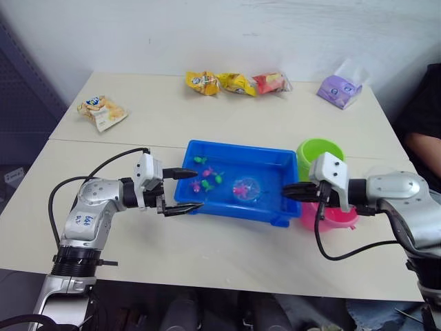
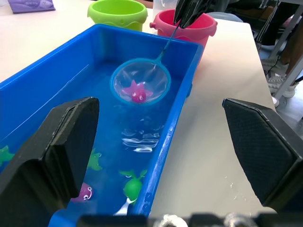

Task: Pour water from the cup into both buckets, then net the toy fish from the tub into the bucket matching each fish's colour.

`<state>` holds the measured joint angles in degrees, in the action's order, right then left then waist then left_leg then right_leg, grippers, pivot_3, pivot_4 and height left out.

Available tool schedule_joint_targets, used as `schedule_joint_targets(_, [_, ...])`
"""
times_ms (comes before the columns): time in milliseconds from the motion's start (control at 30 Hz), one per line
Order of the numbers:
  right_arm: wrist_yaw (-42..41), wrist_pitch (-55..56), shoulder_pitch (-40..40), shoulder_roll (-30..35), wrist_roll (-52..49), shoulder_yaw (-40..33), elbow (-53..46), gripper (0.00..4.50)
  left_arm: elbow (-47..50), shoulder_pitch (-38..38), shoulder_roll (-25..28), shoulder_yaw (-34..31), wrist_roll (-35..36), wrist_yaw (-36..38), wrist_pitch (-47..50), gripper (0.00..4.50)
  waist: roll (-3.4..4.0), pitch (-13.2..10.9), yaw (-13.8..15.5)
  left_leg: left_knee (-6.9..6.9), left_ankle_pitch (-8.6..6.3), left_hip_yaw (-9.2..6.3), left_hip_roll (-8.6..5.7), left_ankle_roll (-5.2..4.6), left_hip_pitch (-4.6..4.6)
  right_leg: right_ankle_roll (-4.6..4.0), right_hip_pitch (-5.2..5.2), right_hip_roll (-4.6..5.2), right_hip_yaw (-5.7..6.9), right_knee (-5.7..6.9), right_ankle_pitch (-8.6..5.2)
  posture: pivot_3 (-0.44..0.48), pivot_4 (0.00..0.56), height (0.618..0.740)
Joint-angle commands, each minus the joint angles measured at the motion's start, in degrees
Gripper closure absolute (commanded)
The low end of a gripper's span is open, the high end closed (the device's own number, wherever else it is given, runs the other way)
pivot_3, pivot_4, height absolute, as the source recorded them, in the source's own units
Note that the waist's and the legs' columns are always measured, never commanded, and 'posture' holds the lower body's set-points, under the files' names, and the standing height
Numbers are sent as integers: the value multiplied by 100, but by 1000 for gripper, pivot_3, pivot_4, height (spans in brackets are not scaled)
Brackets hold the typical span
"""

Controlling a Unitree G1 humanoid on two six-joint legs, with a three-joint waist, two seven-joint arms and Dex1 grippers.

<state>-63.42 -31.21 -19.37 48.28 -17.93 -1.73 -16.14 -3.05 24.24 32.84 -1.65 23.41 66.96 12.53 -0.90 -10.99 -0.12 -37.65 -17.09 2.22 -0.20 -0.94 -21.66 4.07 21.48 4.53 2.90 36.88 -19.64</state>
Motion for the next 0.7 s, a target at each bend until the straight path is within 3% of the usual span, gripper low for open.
schedule_joint_targets(33, [65, 331, 423, 30, -286, -670, -241, 4500, 111, 23, -5, -104, 111, -58, -71, 15, 0, 0, 10, 0, -1, 0, 0, 0, 0, 0, -1, 0, 0, -2, 0, 0, 150, 740])
schedule_joint_targets(200, [-88, 1056, 1140, -31, -665, -1431, -463, 4500, 27, 110, -54, -91, 139, -41, -99, 15, 0, 0, 15, 3, -2, 1, -1, -2, -1, 1, -1, -1, 1, -4, 0, 0, 150, 740])
schedule_joint_targets(533, [639, 869, 2717, -410, -1334, -3419, -1248, 4500, -400, 529, -336, 161, 140, 293, -165, 15, 0, 0, 32, 8, 0, 2, -2, 0, 4, 2, -6, -2, 1, -2, 1, 0, 150, 740])
schedule_joint_targets(700, [707, 1410, 3595, -682, -1153, -4294, -1445, 4500, -705, 895, -570, 309, 116, 454, -252, 15, -1, 1, 54, 8, 0, 2, -3, 0, 9, 3, -13, -3, 0, -2, 1, 0, 150, 740])
